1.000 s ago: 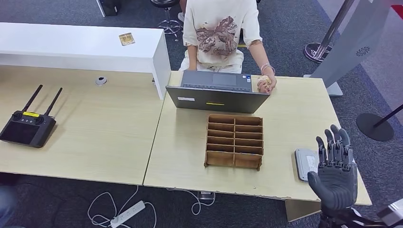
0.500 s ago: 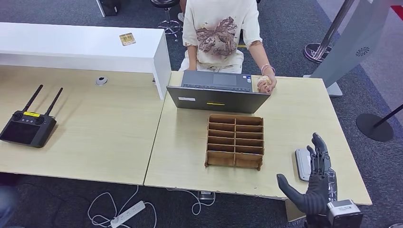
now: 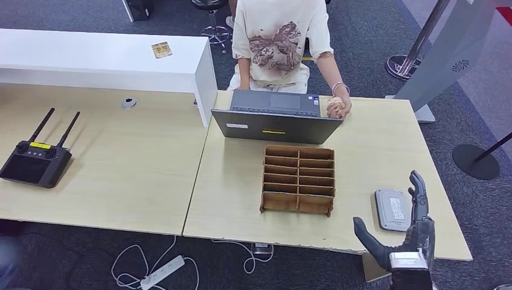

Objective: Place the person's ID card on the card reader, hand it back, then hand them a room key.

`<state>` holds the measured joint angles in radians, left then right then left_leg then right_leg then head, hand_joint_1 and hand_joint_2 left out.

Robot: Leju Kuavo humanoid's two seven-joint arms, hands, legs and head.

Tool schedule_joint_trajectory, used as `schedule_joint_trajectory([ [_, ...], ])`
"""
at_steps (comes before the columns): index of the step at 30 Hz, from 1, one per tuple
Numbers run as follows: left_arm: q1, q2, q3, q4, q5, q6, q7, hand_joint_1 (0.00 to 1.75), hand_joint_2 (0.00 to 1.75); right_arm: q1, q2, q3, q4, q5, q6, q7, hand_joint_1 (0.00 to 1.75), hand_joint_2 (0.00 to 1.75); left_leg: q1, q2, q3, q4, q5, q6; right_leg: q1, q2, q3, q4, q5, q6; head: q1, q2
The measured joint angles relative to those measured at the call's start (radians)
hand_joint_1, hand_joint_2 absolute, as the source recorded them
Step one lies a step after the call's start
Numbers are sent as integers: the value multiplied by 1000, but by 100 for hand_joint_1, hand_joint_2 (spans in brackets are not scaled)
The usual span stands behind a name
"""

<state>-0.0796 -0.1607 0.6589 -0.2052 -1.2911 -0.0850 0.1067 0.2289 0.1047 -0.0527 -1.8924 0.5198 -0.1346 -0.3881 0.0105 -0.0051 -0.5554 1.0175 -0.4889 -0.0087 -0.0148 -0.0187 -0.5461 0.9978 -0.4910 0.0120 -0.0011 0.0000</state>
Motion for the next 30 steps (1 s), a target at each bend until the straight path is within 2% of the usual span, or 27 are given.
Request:
schedule_joint_trajectory([
  [11, 0, -4, 12, 0, -9, 1, -3, 0, 0, 12, 18, 25, -31, 244, -144, 49, 0, 175, 0, 0, 0, 0, 0, 0, 0, 0, 0, 0, 0, 0, 0, 0],
  [18, 0, -4, 14, 0, -15, 0, -4, 0, 0, 9, 18, 36, -34, 304, -168, 73, 0, 175, 0, 0, 0, 0, 0, 0, 0, 0, 0, 0, 0, 0, 0, 0],
  [30, 1, -4, 16, 0, -21, 0, -13, 0, 0, -6, 11, 103, -22, 527, -215, 171, 0, 175, 0, 0, 0, 0, 0, 0, 0, 0, 0, 0, 0, 0, 0, 0],
])
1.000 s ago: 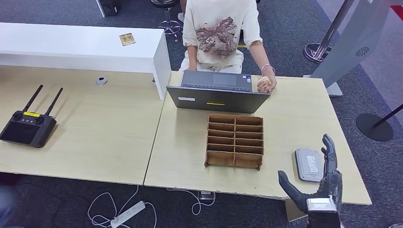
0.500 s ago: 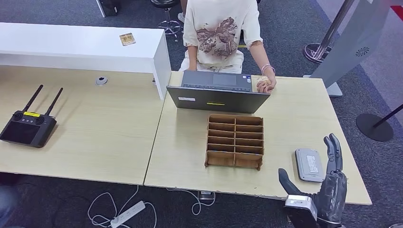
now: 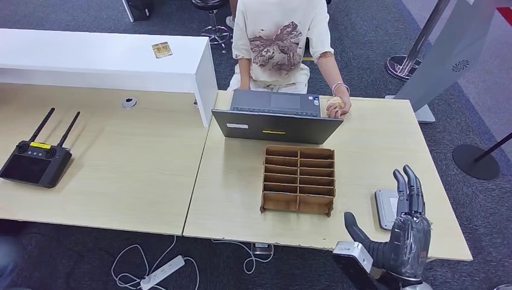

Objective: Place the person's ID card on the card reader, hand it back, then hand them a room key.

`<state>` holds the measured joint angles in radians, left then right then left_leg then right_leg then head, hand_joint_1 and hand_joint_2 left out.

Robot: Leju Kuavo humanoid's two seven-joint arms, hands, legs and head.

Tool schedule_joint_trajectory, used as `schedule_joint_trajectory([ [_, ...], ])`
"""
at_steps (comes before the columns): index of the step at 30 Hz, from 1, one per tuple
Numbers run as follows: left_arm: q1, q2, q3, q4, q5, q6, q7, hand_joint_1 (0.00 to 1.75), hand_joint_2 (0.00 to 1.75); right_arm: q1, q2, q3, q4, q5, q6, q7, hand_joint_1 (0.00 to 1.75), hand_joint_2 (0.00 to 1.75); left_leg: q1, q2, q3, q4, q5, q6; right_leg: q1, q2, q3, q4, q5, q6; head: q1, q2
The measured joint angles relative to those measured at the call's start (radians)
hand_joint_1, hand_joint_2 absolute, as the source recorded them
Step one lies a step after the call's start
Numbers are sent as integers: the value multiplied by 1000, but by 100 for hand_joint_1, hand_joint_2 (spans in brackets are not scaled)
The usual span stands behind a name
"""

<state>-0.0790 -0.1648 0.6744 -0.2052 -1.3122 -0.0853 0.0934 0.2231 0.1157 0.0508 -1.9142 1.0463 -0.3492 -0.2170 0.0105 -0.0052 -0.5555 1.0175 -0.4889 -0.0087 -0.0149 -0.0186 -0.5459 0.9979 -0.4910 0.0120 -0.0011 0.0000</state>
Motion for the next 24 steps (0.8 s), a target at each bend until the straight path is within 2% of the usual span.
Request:
schedule_joint_trajectory([
  [13, 0, 0, 1, 0, -12, -1, -1, 0, 0, -44, -21, 72, 44, 48, 67, 96, 0, 175, 0, 0, 0, 0, 0, 0, 0, 0, 0, 0, 0, 0, 0, 0],
  [24, -1, 1, 1, -1, -26, -2, -5, 0, 0, -85, -69, 106, 95, 166, 83, 194, 0, 175, 0, 0, 0, 0, 0, 0, 0, 0, 0, 0, 0, 0, 0, 0],
])
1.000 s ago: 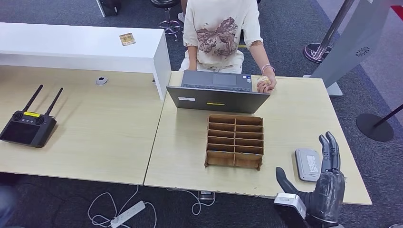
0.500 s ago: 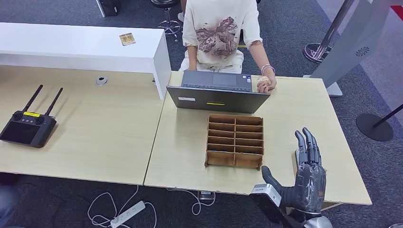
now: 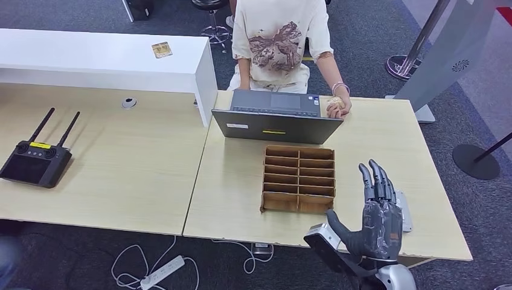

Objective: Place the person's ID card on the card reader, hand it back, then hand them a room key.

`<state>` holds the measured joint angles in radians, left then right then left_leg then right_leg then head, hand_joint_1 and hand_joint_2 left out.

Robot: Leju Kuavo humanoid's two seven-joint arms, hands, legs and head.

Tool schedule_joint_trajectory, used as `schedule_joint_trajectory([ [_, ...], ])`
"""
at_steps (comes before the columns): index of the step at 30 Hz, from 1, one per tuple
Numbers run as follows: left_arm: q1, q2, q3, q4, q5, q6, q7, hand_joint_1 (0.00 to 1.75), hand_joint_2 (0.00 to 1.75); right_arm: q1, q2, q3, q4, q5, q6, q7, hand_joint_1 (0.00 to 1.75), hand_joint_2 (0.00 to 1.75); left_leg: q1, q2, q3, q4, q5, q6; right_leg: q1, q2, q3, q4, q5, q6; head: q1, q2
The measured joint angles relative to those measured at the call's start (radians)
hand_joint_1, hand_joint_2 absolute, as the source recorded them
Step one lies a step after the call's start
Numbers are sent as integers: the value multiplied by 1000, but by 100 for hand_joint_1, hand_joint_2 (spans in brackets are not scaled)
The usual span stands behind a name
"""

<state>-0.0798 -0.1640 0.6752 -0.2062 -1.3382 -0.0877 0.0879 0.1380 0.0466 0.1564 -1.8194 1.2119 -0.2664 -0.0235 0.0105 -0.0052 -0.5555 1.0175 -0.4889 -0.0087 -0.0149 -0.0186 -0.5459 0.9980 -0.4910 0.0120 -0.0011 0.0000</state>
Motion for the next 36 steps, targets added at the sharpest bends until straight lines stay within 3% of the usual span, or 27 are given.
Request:
schedule_joint_trajectory([
  [20, 0, 0, 1, 0, -5, 0, -2, 0, 0, -72, -26, 19, 101, 166, 35, 113, 0, 175, 0, 0, 0, 0, 0, 0, 0, 0, 0, 0, 0, 0, 0, 0],
  [36, 0, 0, 3, 0, -8, -2, -2, 0, 0, -103, -26, 11, 167, 241, 58, 146, 0, 175, 0, 0, 0, 0, 0, 0, 0, 0, 0, 0, 0, 0, 0, 0],
])
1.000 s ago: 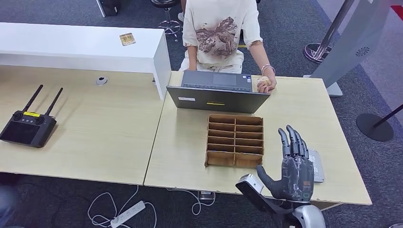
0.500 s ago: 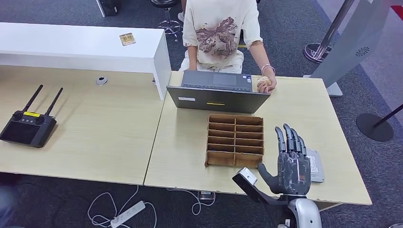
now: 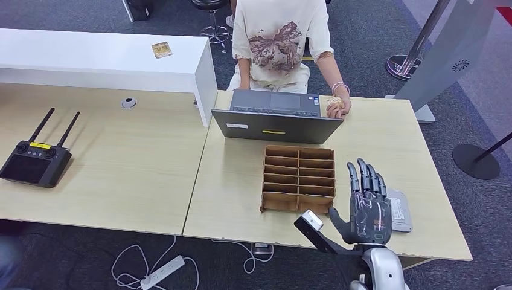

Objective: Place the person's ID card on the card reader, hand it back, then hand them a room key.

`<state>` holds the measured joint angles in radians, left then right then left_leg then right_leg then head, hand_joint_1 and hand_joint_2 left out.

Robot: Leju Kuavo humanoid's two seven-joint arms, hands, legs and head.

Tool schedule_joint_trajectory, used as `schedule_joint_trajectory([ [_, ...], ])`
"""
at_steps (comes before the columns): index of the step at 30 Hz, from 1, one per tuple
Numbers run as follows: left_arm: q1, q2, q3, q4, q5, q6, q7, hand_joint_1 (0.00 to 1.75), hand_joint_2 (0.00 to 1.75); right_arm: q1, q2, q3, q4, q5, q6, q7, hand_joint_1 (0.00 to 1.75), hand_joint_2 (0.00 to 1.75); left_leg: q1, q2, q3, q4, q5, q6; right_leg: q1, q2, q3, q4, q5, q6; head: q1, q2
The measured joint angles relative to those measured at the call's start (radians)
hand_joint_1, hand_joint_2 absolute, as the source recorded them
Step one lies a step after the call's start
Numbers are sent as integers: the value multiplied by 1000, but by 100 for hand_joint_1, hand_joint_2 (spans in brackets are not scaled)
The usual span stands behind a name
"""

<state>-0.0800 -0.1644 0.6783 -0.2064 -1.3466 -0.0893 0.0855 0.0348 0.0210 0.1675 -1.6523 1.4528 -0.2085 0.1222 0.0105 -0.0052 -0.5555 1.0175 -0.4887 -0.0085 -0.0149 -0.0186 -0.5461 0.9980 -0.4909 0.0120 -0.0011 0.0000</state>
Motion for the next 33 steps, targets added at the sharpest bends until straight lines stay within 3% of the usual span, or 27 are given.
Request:
schedule_joint_trajectory([
  [20, 0, 0, 7, 0, -11, 0, -11, 0, 0, -23, 0, 17, 58, 42, 28, 7, 0, 175, 0, 0, 0, 0, 0, 0, 0, 0, 0, 0, 0, 0, 0, 0],
  [33, 0, 0, 13, 0, -16, 0, -14, 0, 0, -60, -7, 28, 110, -51, 57, -36, 0, 175, 0, 0, 0, 0, 0, 0, 0, 0, 0, 0, 0, 0, 0, 0],
])
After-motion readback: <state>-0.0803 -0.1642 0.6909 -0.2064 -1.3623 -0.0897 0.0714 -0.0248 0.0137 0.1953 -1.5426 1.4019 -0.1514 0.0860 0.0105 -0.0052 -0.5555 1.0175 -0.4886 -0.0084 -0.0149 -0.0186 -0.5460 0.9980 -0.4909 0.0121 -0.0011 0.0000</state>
